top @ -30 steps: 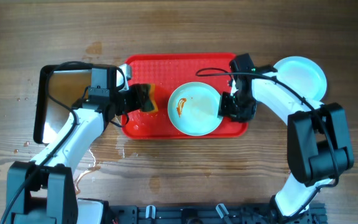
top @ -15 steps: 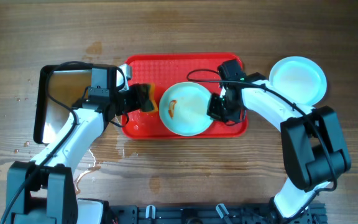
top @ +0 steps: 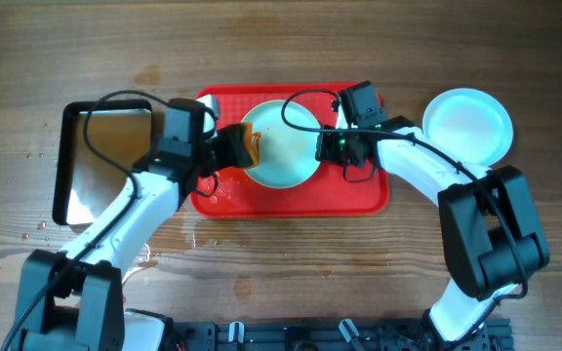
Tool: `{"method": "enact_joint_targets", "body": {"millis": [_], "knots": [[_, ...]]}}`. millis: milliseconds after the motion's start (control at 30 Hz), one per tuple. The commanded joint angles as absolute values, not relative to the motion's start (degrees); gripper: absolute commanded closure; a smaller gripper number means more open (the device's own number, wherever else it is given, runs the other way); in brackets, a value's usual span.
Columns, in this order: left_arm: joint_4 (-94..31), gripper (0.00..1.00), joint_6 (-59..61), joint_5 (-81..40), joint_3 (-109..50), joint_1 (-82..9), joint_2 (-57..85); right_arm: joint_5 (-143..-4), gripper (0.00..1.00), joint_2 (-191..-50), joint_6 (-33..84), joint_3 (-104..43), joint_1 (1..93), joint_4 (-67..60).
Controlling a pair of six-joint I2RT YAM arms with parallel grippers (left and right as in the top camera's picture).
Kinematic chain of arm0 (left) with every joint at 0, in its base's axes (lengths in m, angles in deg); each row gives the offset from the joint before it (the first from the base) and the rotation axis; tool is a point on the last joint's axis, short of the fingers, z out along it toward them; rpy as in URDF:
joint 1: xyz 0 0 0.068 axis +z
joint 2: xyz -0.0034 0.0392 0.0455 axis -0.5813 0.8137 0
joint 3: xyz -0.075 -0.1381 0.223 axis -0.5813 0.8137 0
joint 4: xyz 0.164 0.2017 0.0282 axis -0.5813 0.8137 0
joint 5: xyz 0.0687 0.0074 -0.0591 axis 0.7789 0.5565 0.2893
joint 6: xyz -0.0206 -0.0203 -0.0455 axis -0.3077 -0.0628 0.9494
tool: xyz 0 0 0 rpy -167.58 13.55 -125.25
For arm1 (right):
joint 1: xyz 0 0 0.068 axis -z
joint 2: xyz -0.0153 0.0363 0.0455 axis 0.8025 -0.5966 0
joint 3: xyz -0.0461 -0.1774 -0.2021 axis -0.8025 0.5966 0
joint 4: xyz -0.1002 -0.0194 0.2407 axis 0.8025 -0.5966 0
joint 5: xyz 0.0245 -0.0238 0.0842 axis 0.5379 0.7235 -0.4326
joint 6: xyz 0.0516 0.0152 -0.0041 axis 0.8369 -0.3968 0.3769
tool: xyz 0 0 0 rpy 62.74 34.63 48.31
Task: Clean dirty plates on tray and stack at the side
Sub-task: 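Scrub the last plate with the sponge in the left gripper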
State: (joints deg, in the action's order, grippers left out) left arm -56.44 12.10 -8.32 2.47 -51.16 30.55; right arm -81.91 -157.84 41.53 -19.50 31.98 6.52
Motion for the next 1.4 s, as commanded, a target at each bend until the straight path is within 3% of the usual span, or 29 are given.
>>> {"method": "enact_joint_targets", "body": {"millis": [0,267,933,1233,1367], "knots": [[-57.4,0.96,18.9,0.9,2.6,-55.2,29.5,-81.6,0.96,-160.9,46.2,-19.3,28.7,2.8],[-57.8,0.96,19.2,5.7,2.6,-59.3,32.8,-72.2,0.96,-161.0,42.1,-25.9,27.7,-7.1],[-69.8,0.96,25.6,-0.6,2.6,-66.4,44.9,-72.0,0.96,-161.1,41.6,-26.4,26.4,-7.7],[-55.3,0.96,24.4,18.1,2.6,-63.7,47.1,-71.4,0.96,-161.1,41.5,-26.4,26.4,-9.6],[-52.5,0.96,16.2,21.3,0.0,-61.1,45.7,-70.6,0.96,-161.1,41.4,-26.4,26.4,-10.9]]}}
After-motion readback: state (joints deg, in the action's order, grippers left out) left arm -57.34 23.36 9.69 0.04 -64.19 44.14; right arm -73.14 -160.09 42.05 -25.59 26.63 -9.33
